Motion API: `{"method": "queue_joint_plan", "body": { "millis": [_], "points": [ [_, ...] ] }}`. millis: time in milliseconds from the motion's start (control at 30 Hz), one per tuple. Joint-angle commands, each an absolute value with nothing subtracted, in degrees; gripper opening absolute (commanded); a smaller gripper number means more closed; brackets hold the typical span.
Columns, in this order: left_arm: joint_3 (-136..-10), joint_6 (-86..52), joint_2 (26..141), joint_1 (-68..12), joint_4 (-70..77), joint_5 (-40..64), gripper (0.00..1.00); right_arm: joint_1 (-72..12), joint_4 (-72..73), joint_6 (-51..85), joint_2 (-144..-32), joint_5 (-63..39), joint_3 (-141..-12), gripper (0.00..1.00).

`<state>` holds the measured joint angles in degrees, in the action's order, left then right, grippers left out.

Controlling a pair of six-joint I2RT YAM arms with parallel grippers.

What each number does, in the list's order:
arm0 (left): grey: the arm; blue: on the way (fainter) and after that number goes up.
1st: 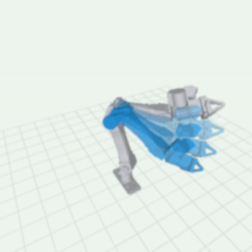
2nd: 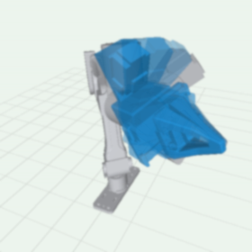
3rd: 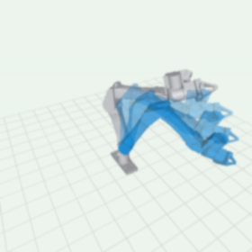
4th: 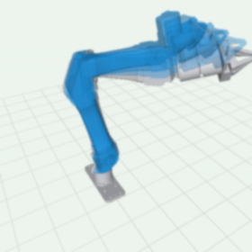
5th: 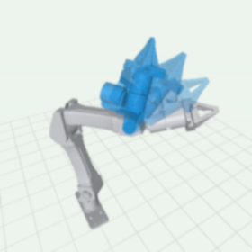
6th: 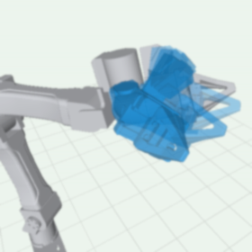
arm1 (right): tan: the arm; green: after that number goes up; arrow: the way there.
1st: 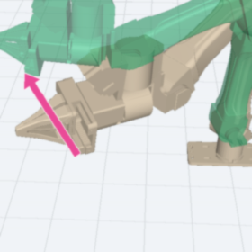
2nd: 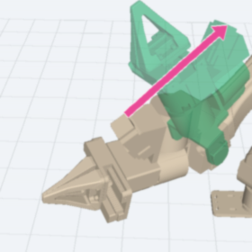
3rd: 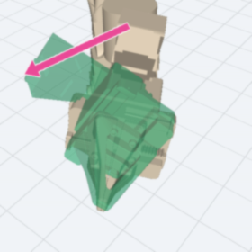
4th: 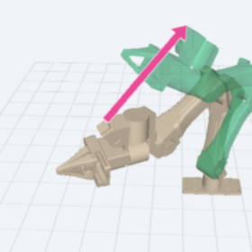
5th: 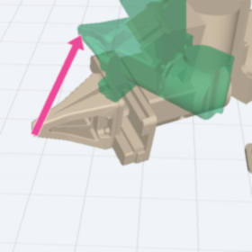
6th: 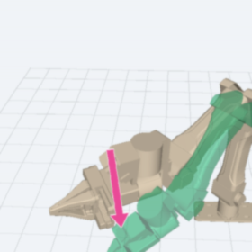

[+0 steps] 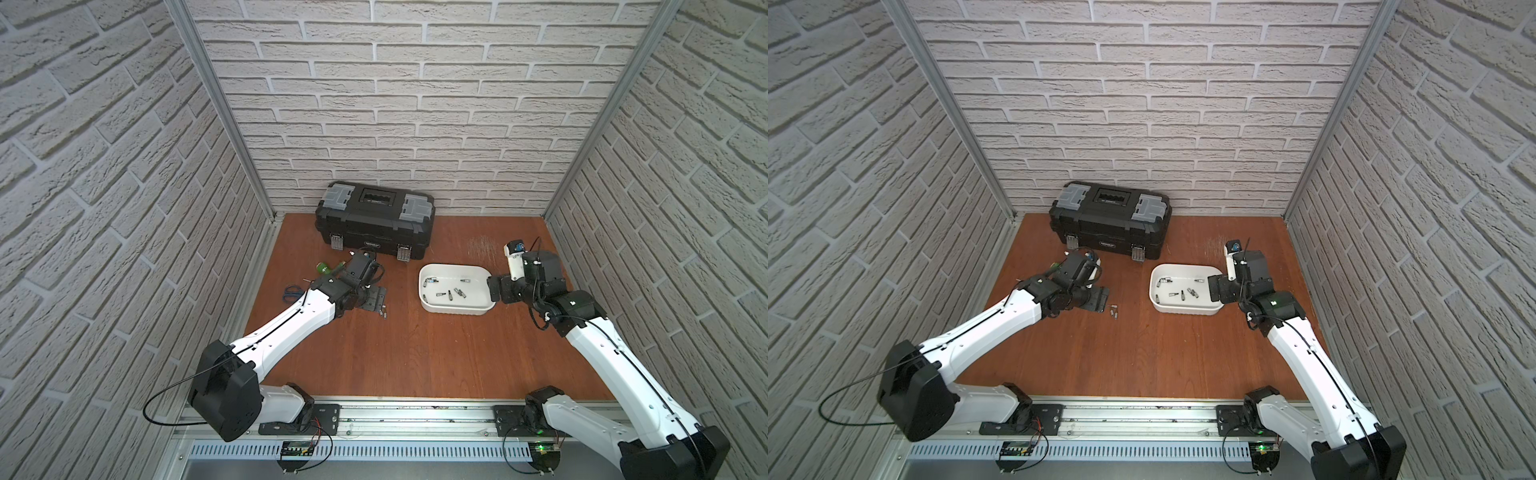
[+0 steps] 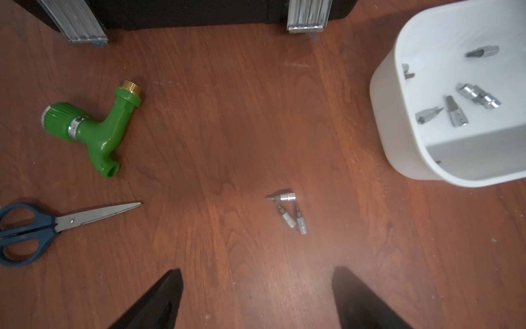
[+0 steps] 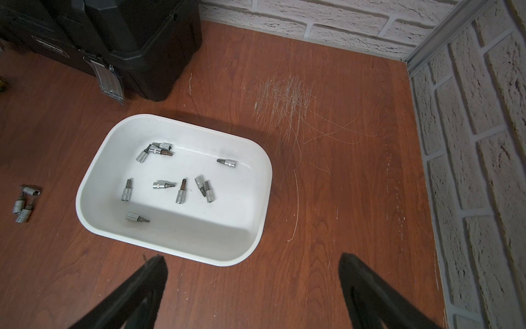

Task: Put the bit on the desktop into the storage box
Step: Pick up the screwdriver bit from the center of the board.

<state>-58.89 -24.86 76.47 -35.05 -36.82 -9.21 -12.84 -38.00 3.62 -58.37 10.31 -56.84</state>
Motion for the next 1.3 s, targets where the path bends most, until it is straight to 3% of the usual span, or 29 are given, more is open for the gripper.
{"method": "queue_joint_plan", "body": {
  "millis": [0,100,367,667,767,1267],
  "points": [
    [-59.8,-27.0,77.8,-34.9,-40.4,-7.1,0.76,-12.2,-36.8,3.4,-58.4,10.8,-57.2,0.99],
    [-62.6,-27.8,81.4,-35.6,-43.5,-6.2,0.65,-12.2,-36.7,3.4,-58.4,11.3,-57.0,0.99],
    [-71.3,-24.9,93.1,-38.1,-49.2,-7.1,0.51,-12.2,-36.7,3.3,-58.0,12.0,-56.8,0.99],
    [-76.6,-23.7,101.5,-39.7,-48.5,-1.4,0.44,-12.2,-36.5,3.3,-57.5,12.8,-56.3,0.99],
    [-76.5,-24.1,103.3,-39.8,-47.7,0.0,0.37,-12.2,-36.5,3.2,-57.3,13.2,-56.2,0.99],
    [-75.6,-25.0,106.6,-39.9,-45.7,0.4,0.29,-12.1,-36.2,3.1,-57.4,13.7,-56.0,0.99]
  ]
}}
